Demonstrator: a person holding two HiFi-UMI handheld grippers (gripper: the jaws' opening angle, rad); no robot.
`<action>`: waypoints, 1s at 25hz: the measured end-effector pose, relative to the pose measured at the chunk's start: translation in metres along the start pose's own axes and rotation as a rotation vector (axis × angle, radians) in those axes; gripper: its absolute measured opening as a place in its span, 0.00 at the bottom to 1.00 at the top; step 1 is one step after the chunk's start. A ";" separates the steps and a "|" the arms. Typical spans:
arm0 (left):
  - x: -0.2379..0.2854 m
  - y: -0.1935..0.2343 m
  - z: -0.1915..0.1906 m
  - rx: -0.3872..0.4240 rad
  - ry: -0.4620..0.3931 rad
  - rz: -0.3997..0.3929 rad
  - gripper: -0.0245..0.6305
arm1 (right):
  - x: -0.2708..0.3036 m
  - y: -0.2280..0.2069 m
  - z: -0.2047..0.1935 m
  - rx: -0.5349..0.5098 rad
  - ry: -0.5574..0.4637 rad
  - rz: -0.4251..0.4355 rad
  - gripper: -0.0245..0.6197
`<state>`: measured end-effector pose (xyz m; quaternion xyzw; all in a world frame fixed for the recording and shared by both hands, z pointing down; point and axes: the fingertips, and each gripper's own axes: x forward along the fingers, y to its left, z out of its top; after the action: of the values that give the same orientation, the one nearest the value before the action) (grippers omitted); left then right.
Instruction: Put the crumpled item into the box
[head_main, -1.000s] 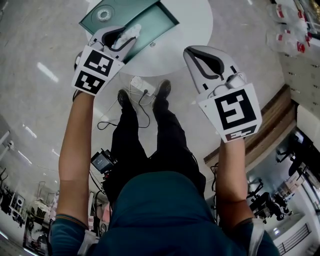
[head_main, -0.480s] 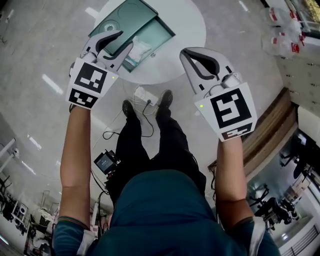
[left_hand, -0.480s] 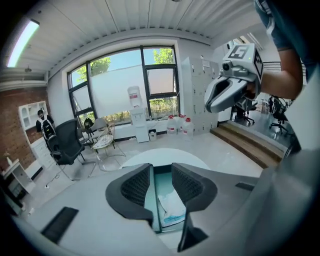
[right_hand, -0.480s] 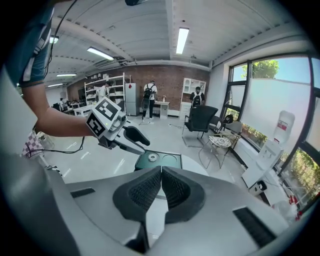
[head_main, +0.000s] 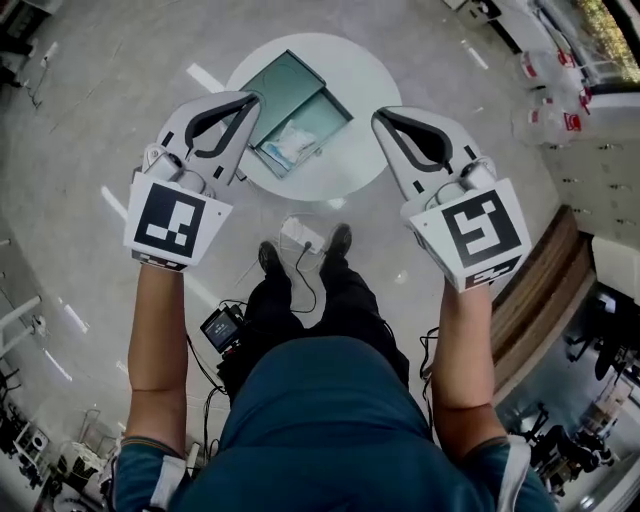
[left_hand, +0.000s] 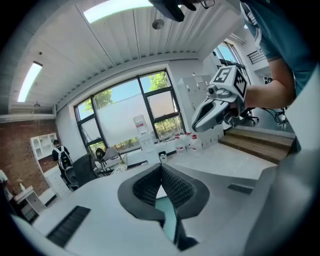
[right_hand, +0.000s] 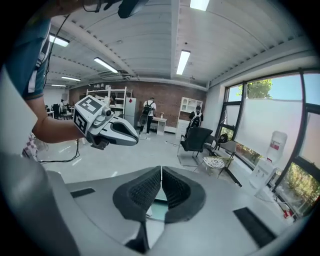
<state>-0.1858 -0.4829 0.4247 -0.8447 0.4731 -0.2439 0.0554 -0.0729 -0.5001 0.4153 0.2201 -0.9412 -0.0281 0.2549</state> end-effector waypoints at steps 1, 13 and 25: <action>-0.011 0.001 0.014 0.013 -0.020 0.007 0.07 | -0.007 0.001 0.012 -0.010 -0.016 -0.006 0.10; -0.151 0.035 0.127 0.154 -0.140 0.091 0.07 | -0.076 0.044 0.159 -0.172 -0.163 -0.107 0.10; -0.233 0.027 0.161 0.223 -0.188 0.109 0.07 | -0.114 0.093 0.212 -0.250 -0.184 -0.125 0.10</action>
<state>-0.2326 -0.3270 0.1908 -0.8256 0.4809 -0.2114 0.2060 -0.1266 -0.3802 0.1934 0.2413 -0.9342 -0.1808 0.1907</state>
